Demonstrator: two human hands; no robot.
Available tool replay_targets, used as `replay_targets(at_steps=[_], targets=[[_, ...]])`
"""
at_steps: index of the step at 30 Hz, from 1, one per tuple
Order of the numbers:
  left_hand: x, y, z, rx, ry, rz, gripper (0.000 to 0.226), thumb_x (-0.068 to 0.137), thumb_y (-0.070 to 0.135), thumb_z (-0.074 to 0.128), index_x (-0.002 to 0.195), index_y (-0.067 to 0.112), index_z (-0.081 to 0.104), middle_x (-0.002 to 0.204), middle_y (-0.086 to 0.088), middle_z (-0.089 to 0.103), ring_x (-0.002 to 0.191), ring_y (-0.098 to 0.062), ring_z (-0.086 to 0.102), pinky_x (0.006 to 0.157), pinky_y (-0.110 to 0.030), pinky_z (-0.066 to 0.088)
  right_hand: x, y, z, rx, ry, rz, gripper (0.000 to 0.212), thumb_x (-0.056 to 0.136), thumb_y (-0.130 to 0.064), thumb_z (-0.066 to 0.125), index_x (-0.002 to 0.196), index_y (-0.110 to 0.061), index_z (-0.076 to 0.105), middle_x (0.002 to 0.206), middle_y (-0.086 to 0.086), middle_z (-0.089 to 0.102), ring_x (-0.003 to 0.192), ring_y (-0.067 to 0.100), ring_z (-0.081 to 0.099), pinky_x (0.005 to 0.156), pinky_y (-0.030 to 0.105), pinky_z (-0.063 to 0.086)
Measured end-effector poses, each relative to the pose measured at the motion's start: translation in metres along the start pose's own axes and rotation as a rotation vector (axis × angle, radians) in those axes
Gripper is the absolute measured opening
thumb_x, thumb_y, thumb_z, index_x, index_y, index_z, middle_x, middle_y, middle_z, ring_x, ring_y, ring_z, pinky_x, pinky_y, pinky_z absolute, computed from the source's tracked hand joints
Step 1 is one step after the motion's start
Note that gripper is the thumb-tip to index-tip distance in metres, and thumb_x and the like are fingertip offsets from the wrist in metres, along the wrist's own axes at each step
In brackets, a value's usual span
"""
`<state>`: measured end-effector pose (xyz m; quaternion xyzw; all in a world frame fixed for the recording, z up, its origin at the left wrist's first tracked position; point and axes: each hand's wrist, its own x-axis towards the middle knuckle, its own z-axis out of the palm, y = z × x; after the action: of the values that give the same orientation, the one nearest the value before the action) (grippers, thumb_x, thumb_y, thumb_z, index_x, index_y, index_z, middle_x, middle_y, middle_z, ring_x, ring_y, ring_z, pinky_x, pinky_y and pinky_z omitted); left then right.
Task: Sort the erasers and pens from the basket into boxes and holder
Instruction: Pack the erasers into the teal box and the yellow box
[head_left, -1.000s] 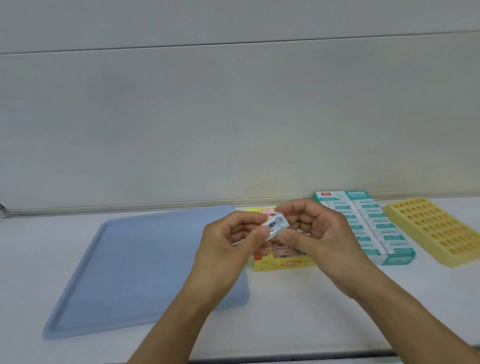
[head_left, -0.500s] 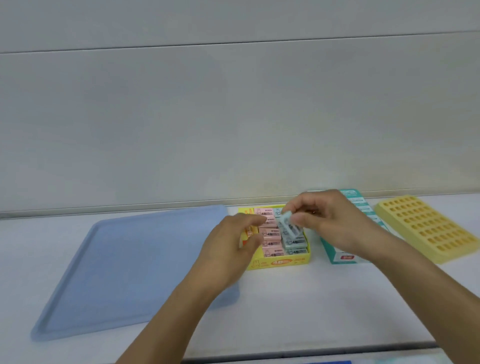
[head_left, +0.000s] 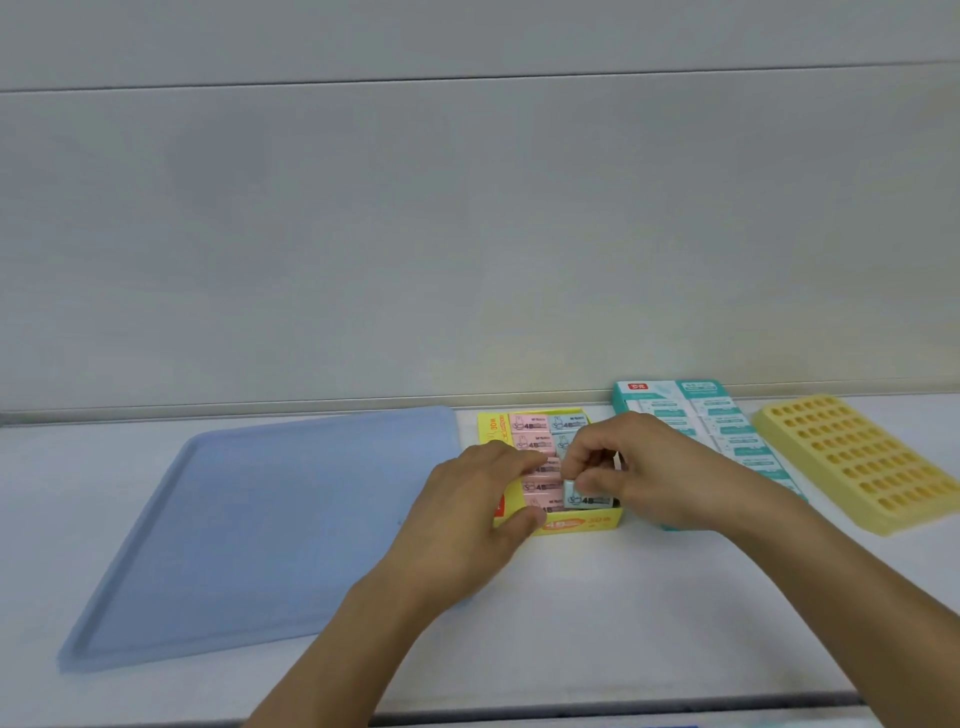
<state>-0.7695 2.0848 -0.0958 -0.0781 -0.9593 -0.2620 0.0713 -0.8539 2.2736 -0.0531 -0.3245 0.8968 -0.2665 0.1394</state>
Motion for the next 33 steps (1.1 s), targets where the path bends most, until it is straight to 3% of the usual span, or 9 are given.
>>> replay_targets(at_steps=[4,9,12,17,22,27,33], targets=[[0.004,0.000,0.005,0.080,-0.011,0.035,0.053,0.085,0.050,0.048,0.134,0.031,0.052,0.132,0.014,0.051,0.121,-0.006,0.044,0.104,-0.030,0.037,0.000,0.003,-0.003,-0.027,-0.055,-0.021,0.020,0.089,-0.016,0.064,0.084,-0.034,0.071,0.081,-0.016,0.064,0.073,-0.002,0.057,0.066,0.016,0.043],[0.005,-0.001,0.007,0.141,0.011,0.050,0.053,0.083,0.054,0.044,0.128,0.030,0.060,0.129,0.014,0.054,0.122,-0.008,0.046,0.103,-0.032,0.037,-0.001,0.005,0.000,-0.178,-0.016,-0.065,0.022,0.092,-0.017,0.059,0.098,-0.032,0.073,0.087,-0.021,0.054,0.085,0.001,0.052,0.082,0.026,0.045],[0.006,0.000,0.008,0.153,0.031,0.080,0.053,0.083,0.058,0.038,0.124,0.033,0.061,0.124,0.015,0.054,0.119,-0.009,0.047,0.099,-0.029,0.036,-0.009,0.009,0.001,-0.238,0.024,-0.088,0.022,0.092,-0.018,0.059,0.106,-0.032,0.070,0.099,-0.019,0.059,0.095,0.004,0.054,0.087,0.029,0.045],[0.013,0.002,0.010,0.208,-0.045,0.167,0.056,0.085,0.061,0.028,0.132,0.044,0.052,0.132,0.016,0.047,0.125,-0.008,0.035,0.102,-0.027,0.023,-0.024,0.023,0.013,-0.143,0.174,-0.176,0.012,0.086,-0.015,0.068,0.091,-0.026,0.072,0.092,-0.013,0.062,0.090,0.007,0.056,0.082,0.034,0.048],[0.020,-0.001,0.009,0.318,-0.014,0.212,0.050,0.086,0.060,0.034,0.124,0.042,0.061,0.125,0.012,0.056,0.121,-0.014,0.045,0.103,-0.040,0.034,-0.029,0.029,0.021,-0.134,0.275,-0.257,0.010,0.082,-0.030,0.063,0.085,-0.028,0.073,0.089,-0.017,0.063,0.089,0.003,0.055,0.074,0.031,0.052],[0.019,-0.003,0.014,0.324,0.011,0.192,0.049,0.087,0.060,0.034,0.126,0.043,0.059,0.127,0.011,0.055,0.121,-0.012,0.043,0.101,-0.039,0.035,-0.029,0.035,0.019,-0.067,0.245,-0.244,0.017,0.077,-0.029,0.068,0.093,-0.030,0.072,0.096,-0.019,0.063,0.095,0.003,0.056,0.081,0.033,0.050],[0.015,-0.003,0.017,0.308,-0.019,0.157,0.056,0.088,0.063,0.024,0.134,0.046,0.050,0.142,0.009,0.046,0.133,-0.012,0.035,0.110,-0.041,0.028,-0.029,0.029,0.026,-0.308,0.247,-0.245,0.020,0.082,-0.030,0.058,0.097,-0.030,0.071,0.094,-0.009,0.061,0.090,0.018,0.054,0.074,0.037,0.045]])
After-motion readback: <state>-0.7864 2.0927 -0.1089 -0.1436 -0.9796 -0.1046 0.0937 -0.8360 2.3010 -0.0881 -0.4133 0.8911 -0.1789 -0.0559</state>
